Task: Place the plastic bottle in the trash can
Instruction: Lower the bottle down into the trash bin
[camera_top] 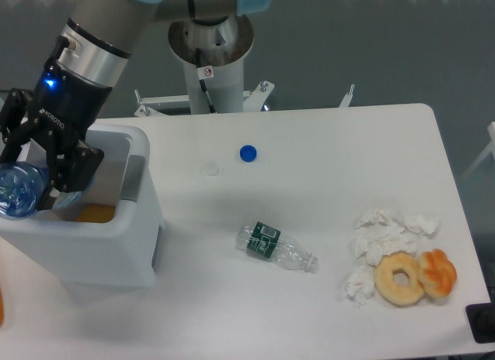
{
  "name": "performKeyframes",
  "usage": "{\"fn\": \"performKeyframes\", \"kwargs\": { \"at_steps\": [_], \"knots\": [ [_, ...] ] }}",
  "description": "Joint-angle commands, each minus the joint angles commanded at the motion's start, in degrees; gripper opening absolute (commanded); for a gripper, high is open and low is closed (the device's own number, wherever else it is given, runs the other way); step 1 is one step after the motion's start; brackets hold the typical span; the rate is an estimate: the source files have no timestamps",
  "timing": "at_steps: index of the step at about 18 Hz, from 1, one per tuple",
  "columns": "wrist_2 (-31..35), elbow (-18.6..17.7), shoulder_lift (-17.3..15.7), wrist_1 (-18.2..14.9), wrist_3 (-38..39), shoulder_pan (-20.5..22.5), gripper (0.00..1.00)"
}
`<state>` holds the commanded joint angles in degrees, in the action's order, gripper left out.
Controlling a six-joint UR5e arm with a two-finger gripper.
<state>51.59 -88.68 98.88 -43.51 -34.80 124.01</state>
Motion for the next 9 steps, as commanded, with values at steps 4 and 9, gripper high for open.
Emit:
{"fn": "performKeyframes", "kwargs": {
  "at_steps": [4, 9],
  "knots": [
    [0.0, -0.4, -0.2, 0.0, 0.0, 0.0, 0.84],
    [0.1, -1.5, -0.7, -0.1, -0.1, 0.0, 0.84]
  ]
}}
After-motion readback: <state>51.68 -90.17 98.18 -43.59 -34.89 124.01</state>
